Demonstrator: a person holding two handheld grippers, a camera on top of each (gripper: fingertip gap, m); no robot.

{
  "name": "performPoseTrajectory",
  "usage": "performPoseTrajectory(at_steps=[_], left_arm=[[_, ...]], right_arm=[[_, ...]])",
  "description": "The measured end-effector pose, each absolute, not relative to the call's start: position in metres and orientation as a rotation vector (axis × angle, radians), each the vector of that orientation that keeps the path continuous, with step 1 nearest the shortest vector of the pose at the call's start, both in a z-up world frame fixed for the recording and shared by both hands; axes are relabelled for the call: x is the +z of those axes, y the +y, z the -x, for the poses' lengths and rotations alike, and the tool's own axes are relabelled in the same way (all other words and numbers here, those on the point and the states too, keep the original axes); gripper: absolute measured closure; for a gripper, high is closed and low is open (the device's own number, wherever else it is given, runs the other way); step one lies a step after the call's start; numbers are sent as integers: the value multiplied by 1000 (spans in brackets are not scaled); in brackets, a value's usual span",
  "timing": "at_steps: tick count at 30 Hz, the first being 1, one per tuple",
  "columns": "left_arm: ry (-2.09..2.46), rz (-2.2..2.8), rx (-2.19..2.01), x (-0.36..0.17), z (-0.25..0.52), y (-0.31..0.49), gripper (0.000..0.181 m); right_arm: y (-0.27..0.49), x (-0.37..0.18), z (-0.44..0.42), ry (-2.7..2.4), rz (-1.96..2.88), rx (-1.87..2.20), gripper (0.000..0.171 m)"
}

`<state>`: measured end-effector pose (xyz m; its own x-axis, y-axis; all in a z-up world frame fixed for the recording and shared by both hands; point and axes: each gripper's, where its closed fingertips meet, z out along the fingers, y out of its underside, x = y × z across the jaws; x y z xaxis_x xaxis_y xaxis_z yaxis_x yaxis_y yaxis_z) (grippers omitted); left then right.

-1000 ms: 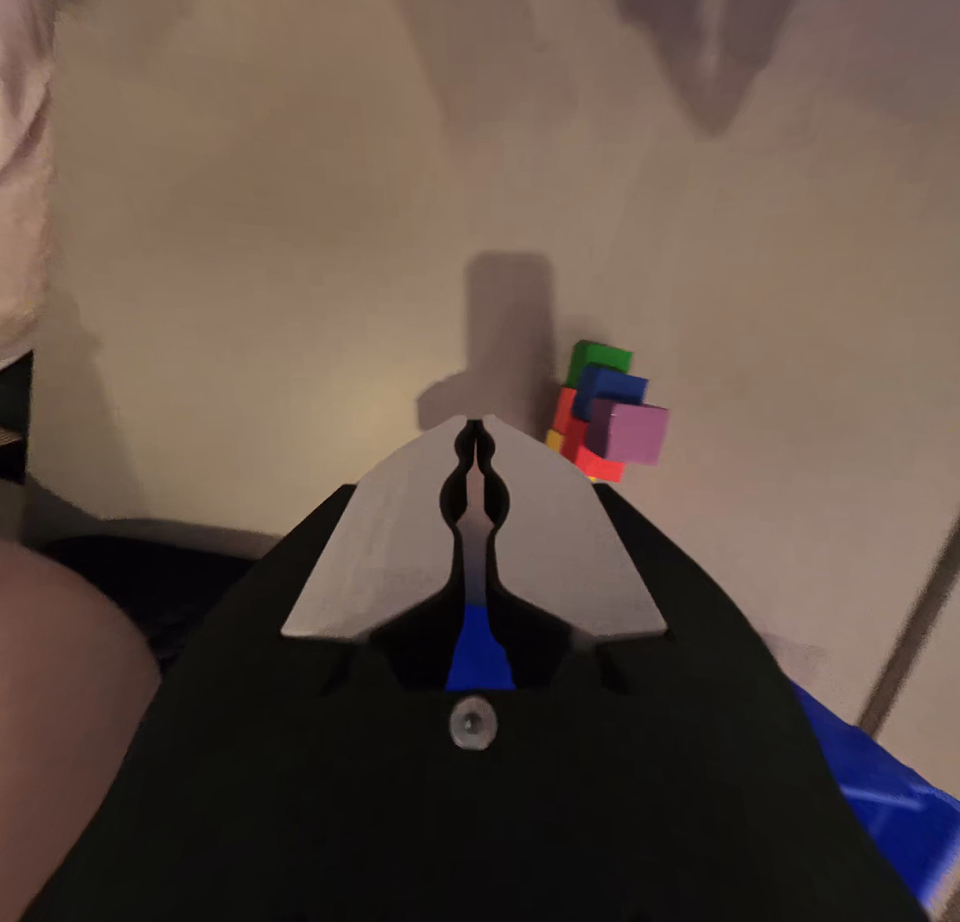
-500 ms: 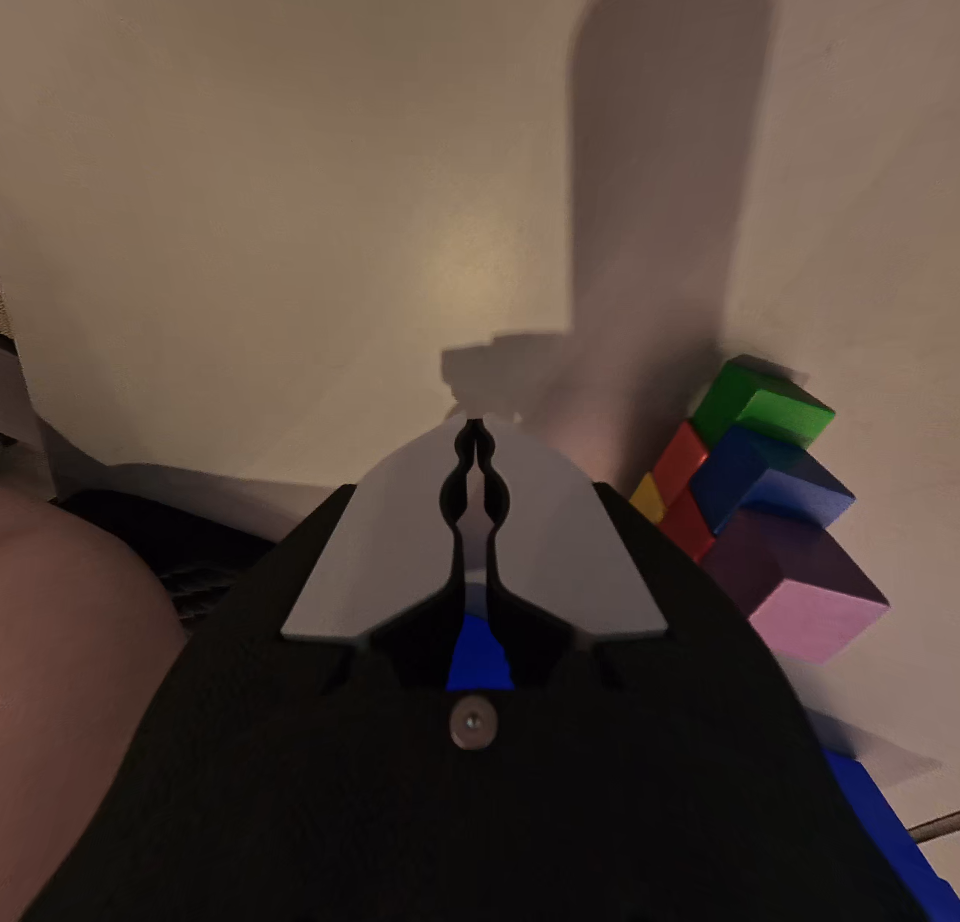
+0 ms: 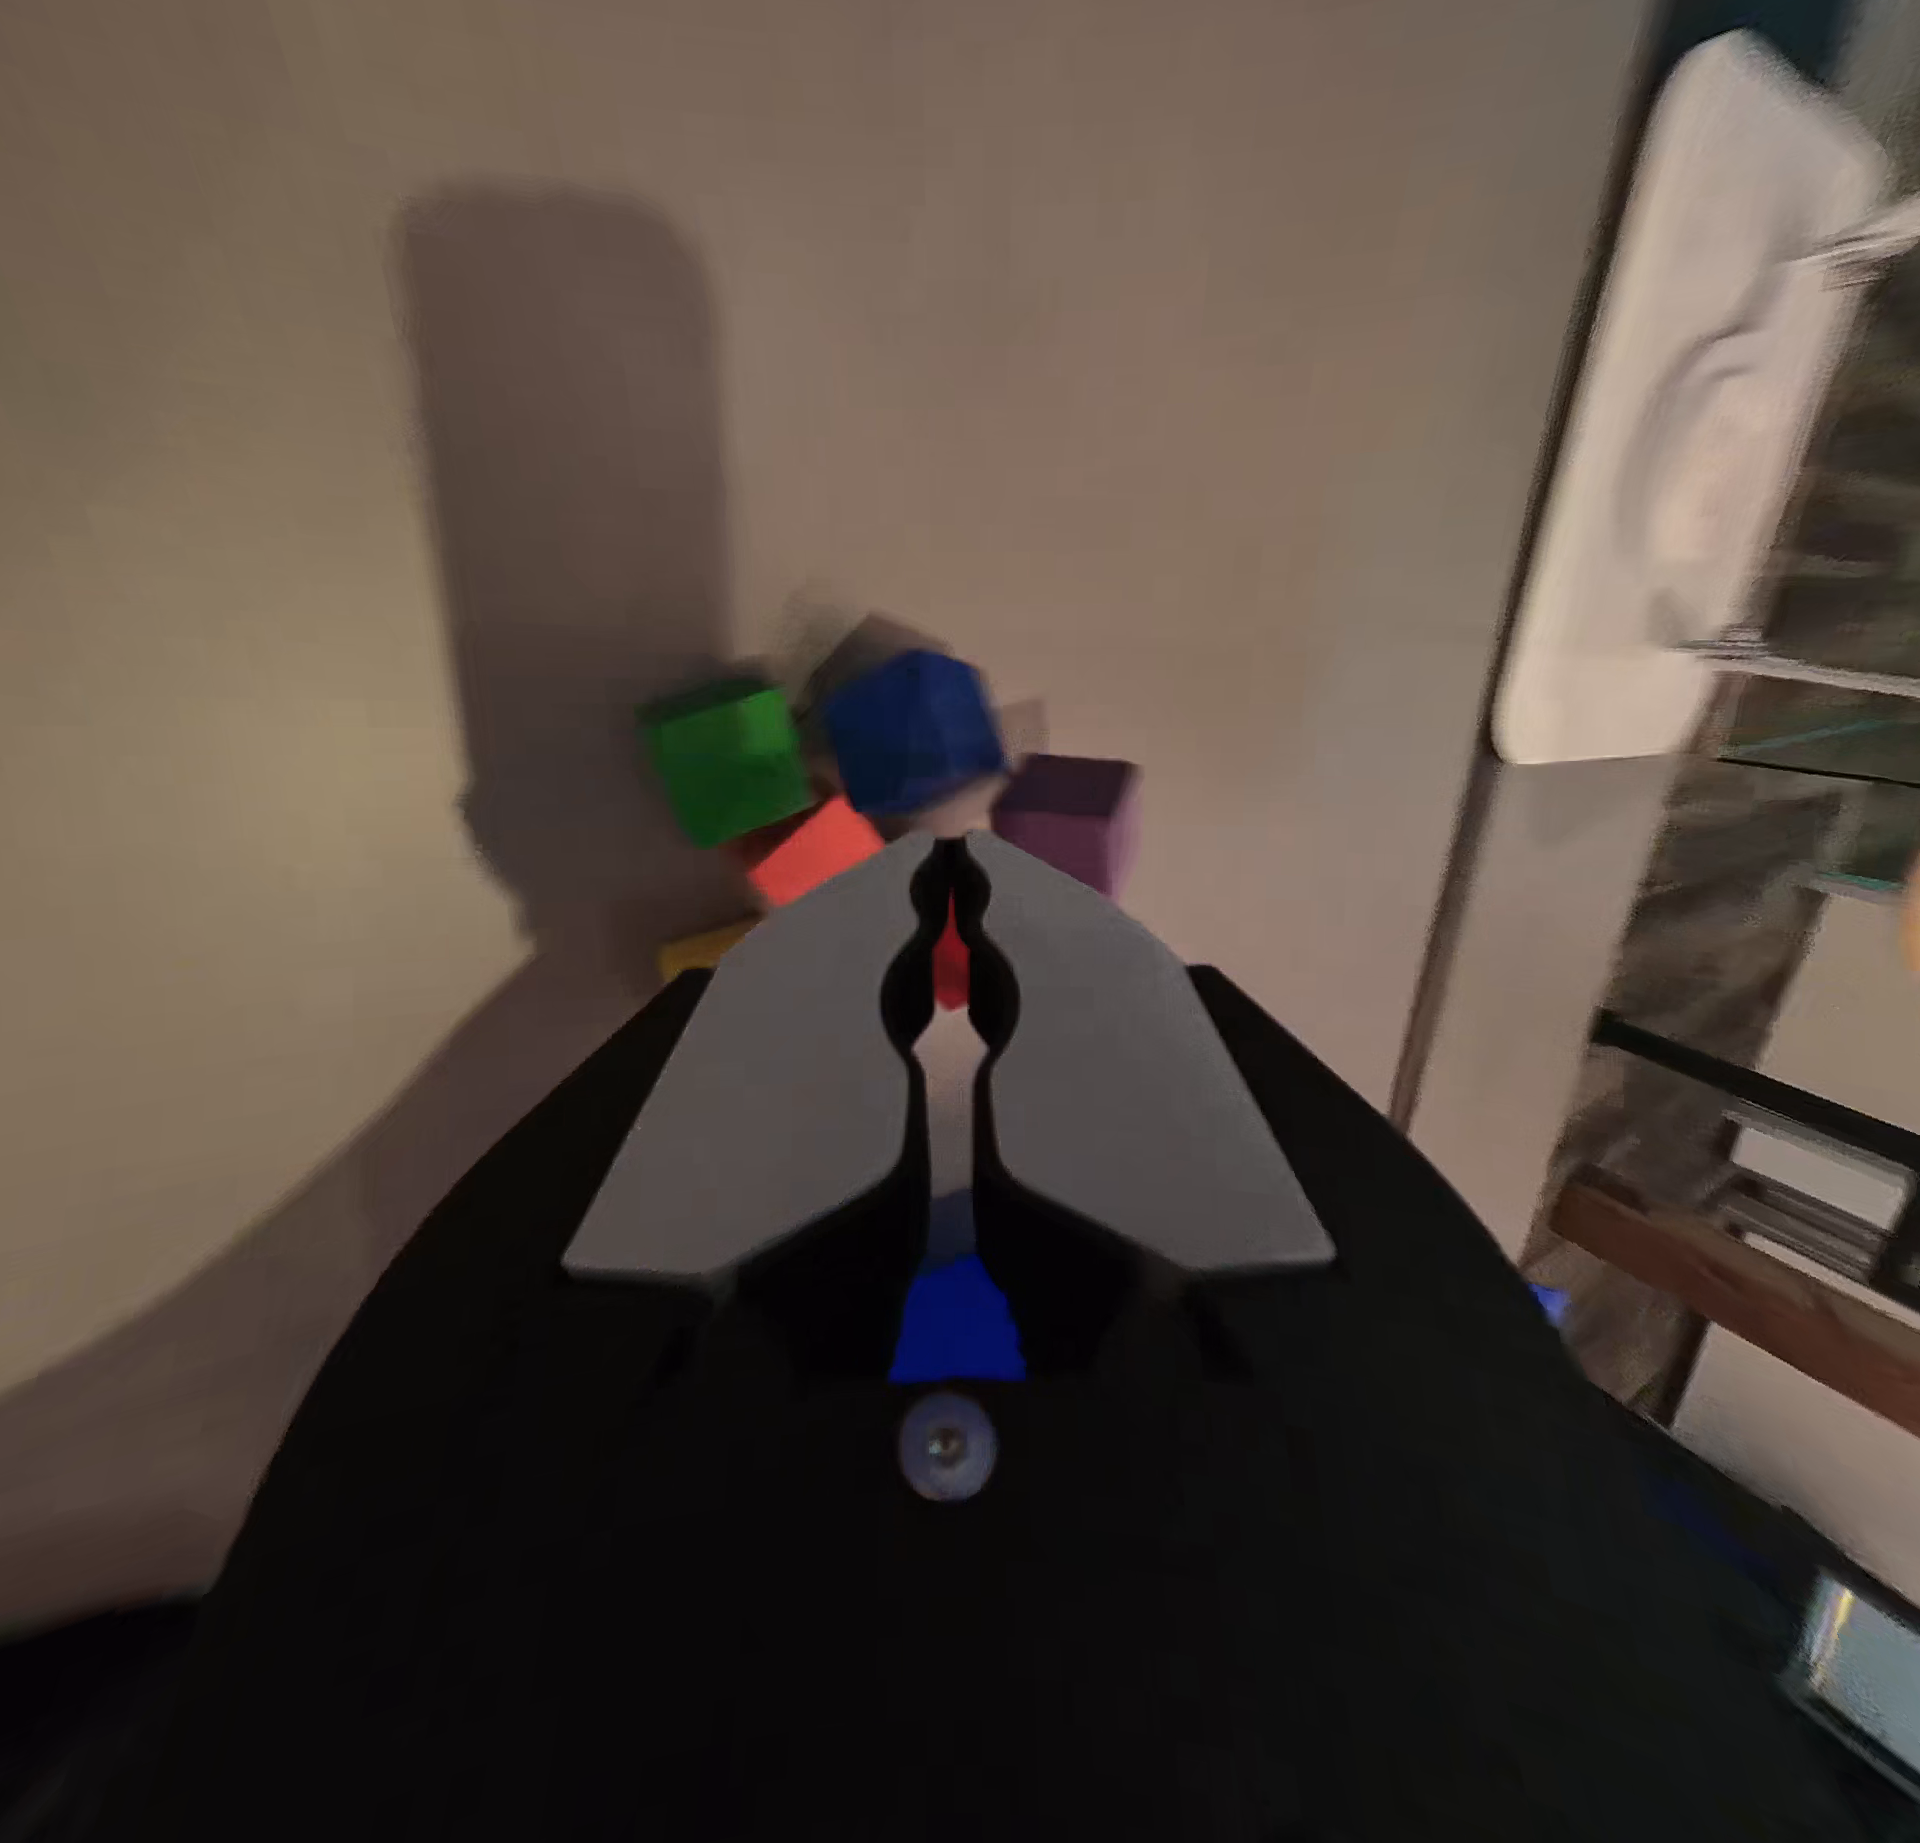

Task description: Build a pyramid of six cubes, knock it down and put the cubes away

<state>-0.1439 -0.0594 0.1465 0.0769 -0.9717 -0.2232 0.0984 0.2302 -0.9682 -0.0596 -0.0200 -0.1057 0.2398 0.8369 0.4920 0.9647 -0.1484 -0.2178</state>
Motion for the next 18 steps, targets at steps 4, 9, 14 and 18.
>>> performPoseTrajectory(at_steps=[4,9,14,18], left_arm=[[1203,994,-1031,144,141,-61,181],[1212,998,-1021,141,138,-62,181],[1225,1006,-1014,137,136,-62,181],[1252,1015,-997,132,132,-63,181]], right_arm=[[8,-61,46,-1414,1884,-563,170],[11,-5,39,-1185,1749,-598,170],[6,-4,28,-1085,1870,-461,170],[4,-37,26,-1106,2038,-291,154]])
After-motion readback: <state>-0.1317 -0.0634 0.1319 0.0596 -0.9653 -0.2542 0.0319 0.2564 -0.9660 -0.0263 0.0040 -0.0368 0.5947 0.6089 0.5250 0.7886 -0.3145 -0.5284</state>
